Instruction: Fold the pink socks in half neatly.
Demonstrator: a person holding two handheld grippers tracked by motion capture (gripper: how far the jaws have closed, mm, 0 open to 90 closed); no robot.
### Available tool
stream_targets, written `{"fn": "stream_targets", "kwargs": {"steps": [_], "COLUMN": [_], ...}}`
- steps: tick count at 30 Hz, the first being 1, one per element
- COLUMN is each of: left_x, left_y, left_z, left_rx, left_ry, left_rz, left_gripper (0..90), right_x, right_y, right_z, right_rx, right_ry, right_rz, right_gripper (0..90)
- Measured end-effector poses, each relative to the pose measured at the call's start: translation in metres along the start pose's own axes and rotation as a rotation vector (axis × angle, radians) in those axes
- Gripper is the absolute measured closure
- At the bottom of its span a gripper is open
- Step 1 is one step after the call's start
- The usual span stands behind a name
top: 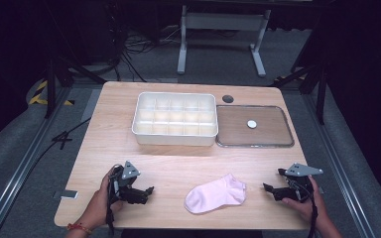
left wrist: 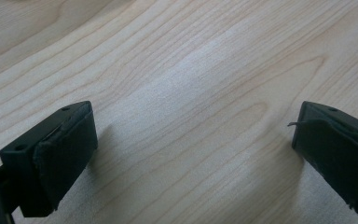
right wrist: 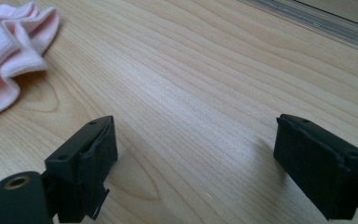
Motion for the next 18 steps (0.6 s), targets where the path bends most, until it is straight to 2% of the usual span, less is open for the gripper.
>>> {"fn": "stream_targets", "kwargs": {"steps": [2, 5, 8, 15, 18], "left_x": [0.0012, 0.0025, 0.0039, 0.0034, 0.0025], "left_y": [-0.0008, -0.0021, -0.0036, -0.0028, -0.0018], "left_z": [-0.0016, -0.0021, -0.0019, -0.0010, 0.0024], "left_rx": [-0.016, -0.037, -0.049, -0.045, -0.072], "left_ry": [-0.027, -0.045, -0.051, -0.052, -0.087], "left_rz": [0.000, 0.000, 0.004, 0.001, 0.008], "left_gripper": [0.0, 0.0, 0.0, 0.4, 0.6], "right_x": [0.0000, -0.0003, -0.0004, -0.0005, -0.0003], "right_y": [0.0000, 0.0004, 0.0005, 0.0006, 0.0008], "right_z": [0.0000, 0.0002, 0.0003, 0.0004, 0.0007], "right_rx": [0.000, -0.001, -0.001, -0.002, -0.001], "right_ry": [0.000, -0.001, 0.000, -0.001, -0.001], "right_rz": [0.000, 0.001, 0.000, 0.000, 0.001], "right_gripper": [13.8, 13.8, 13.8, 13.9, 15.8]}}
Point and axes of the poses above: each handheld gripper's, and its own axes: y roughly backward along the jaws, x roughly out of its top, z roughly to its right, the point moved 7 cm from there along -y, roughly forward along the jaws, and after that the axes turned 4 degrees about -y, right-handed, at the moved point
